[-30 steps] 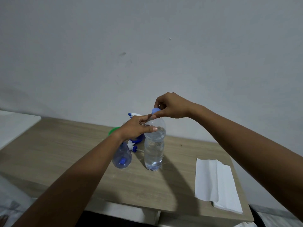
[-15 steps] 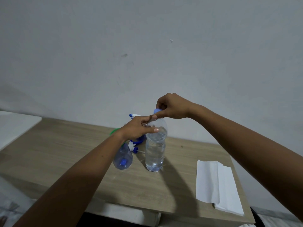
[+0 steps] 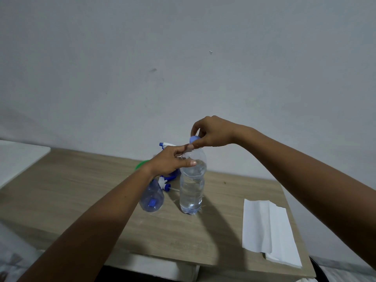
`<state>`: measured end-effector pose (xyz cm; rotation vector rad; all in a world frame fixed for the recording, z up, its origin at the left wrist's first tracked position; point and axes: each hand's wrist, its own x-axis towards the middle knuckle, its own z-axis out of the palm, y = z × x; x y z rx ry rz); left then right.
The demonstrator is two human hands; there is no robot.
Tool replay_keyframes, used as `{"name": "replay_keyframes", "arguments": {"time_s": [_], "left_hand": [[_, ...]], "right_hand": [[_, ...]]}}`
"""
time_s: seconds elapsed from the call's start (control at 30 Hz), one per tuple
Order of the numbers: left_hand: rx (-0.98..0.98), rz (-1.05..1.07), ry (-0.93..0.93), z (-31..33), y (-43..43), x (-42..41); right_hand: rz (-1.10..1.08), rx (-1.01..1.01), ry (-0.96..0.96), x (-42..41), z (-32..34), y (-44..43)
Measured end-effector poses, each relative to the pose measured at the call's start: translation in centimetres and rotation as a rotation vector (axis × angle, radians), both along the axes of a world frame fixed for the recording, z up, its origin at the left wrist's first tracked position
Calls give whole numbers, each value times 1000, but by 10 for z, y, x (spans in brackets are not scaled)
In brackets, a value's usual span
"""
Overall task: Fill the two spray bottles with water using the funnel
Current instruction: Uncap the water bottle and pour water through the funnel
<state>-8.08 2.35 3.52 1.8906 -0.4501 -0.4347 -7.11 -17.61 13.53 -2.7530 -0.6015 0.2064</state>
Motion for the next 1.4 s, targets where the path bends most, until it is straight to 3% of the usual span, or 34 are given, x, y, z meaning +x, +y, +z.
{"name": "replay_keyframes", "arguments": {"time_s": [0.13,0.27,0.37,0.43,0.57,0.67,0.8,1.0,1.2,1.4], "left_hand": [[-3,-2,5,2,-1,-2],[-20,3,18,4,-1,-3],[-46,12,15,1,-2,-5],[-83,36,3,-1,-6,-8],[-125,83,-54,-11,-13,-15],[-161,119,-93,-17,-16,-20],[-147,130,-118,-20,-18,-18],[-135,127,-82,-23,-17,-16],[-252,200,-18,-22,-15,-18],[-129,500,-378,-33,-4,-59]], "right_hand": [[54,18,-5,0,2,-2],[56,255,-125,0,9,-16],[-205,563,-317,-14,-33,-30],[-460,707,-294,-31,-97,-36],[-750,650,-33,-82,-224,-31],[-762,519,138,-108,-277,-19],[-747,411,193,-120,-308,-12],[-703,433,200,-125,-314,-20],[-652,856,-58,-105,-242,-6],[-467,1021,-21,-68,-184,16]]}}
